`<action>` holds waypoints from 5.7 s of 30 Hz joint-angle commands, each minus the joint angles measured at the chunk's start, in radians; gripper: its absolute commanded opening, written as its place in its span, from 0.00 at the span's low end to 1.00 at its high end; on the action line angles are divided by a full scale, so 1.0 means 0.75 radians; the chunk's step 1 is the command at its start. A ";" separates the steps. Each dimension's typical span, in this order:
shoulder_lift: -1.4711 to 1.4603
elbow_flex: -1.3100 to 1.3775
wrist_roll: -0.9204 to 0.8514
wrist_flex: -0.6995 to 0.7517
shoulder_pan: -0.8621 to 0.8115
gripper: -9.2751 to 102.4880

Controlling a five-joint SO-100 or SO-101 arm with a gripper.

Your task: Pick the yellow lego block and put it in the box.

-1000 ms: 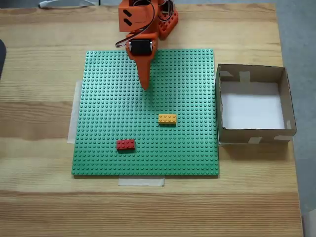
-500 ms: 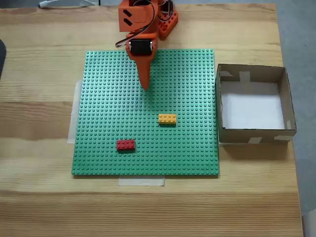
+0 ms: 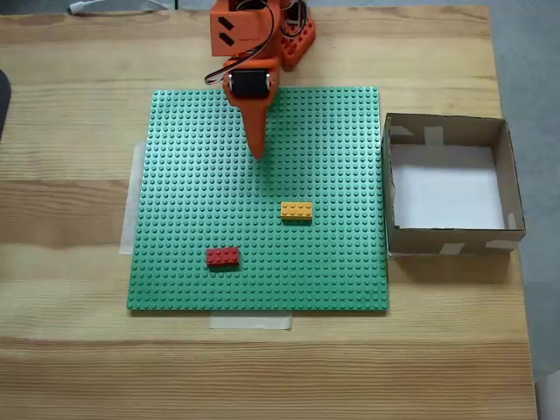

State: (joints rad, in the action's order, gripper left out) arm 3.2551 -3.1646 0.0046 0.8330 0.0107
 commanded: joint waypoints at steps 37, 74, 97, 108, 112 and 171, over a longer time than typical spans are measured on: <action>0.010 -0.006 -0.004 0.004 0.002 0.07; 0.010 -0.006 -0.004 0.004 0.002 0.07; 0.010 -0.006 -0.004 0.004 0.002 0.07; 0.010 -0.006 -0.004 0.004 0.002 0.07; 0.010 -0.006 0.004 0.004 -0.004 0.07; -1.342 1.213 -0.231 0.573 0.117 0.41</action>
State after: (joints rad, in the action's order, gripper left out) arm 2.2672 -2.3102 -0.1657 1.2471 0.1043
